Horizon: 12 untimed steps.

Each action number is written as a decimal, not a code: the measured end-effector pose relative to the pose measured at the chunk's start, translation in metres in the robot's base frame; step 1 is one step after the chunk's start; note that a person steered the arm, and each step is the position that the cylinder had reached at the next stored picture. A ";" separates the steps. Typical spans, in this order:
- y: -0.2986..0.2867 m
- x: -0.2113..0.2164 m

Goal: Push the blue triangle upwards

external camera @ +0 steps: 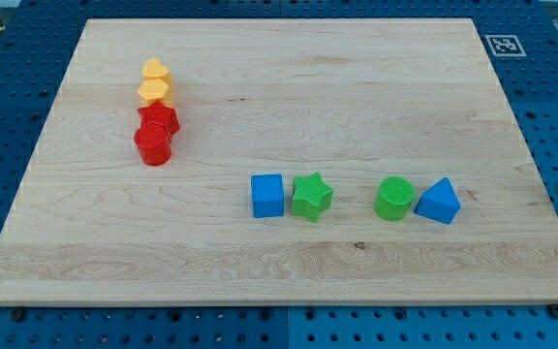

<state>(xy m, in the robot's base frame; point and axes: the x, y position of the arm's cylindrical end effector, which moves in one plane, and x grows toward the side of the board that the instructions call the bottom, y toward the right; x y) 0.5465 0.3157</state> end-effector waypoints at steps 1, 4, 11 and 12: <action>-0.028 0.069; -0.172 0.067; -0.117 -0.006; -0.127 -0.006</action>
<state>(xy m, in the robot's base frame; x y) 0.5402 0.1886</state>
